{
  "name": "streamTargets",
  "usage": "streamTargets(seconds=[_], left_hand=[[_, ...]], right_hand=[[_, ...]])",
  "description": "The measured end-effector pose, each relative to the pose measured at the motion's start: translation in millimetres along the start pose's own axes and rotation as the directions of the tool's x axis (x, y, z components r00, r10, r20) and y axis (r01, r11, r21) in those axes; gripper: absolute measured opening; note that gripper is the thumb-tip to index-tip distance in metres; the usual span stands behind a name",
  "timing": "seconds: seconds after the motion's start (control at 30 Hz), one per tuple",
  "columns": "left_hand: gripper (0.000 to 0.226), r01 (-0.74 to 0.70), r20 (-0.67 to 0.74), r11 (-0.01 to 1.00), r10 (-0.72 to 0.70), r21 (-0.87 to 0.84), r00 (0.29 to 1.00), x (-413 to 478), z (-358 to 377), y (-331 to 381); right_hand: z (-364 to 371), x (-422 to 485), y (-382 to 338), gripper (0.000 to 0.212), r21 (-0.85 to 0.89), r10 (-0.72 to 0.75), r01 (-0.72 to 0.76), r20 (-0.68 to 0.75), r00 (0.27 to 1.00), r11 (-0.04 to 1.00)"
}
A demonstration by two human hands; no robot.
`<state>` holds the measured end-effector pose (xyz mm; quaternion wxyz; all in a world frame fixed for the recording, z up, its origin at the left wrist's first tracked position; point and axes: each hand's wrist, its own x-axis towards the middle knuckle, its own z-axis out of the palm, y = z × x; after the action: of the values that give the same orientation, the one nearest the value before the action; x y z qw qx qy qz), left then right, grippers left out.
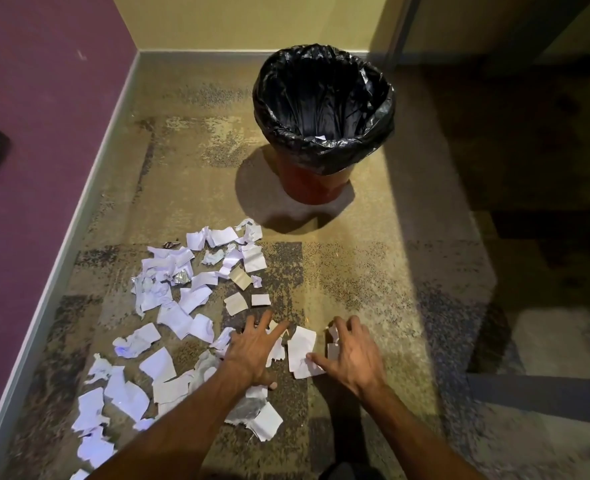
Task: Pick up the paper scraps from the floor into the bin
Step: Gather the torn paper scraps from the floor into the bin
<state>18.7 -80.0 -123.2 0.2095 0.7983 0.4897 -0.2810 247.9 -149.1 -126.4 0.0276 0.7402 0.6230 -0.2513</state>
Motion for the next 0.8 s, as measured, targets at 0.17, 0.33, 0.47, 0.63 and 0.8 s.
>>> streamTargets(seconds=[0.17, 0.33, 0.47, 0.63, 0.8], left_hand=[[0.118, 0.009, -0.067, 1.0, -0.01, -0.018, 0.998, -8, 3, 6], [0.103, -0.022, -0.049, 0.991, 0.015, -0.129, 0.999, -10, 3, 3], [0.086, -0.036, -0.09, 0.979, 0.018, -0.203, 0.996, -4, 3, 0], [0.068, -0.093, -0.164, 0.958, 0.049, -0.273, 0.985, 3, 5, -8], [0.057, -0.123, -0.206, 0.941, 0.059, -0.316, 0.977, 3, 5, -21]], right_hand=[[4, 10, -2, 0.144, 0.045, 0.083, -0.093, 0.188, 0.979, 0.995], [20, 20, -21, 0.12, 0.075, -0.1, 0.09, 0.133, 0.986, 0.993], [30, 26, -32, 0.117, 0.096, -0.192, 0.18, 0.133, 0.972, 0.979], [41, 26, -42, 0.08, 0.126, -0.311, 0.295, 0.139, 0.94, 0.947], [32, 28, -38, 0.028, 0.288, -0.312, 0.267, 0.122, 0.942, 0.92]])
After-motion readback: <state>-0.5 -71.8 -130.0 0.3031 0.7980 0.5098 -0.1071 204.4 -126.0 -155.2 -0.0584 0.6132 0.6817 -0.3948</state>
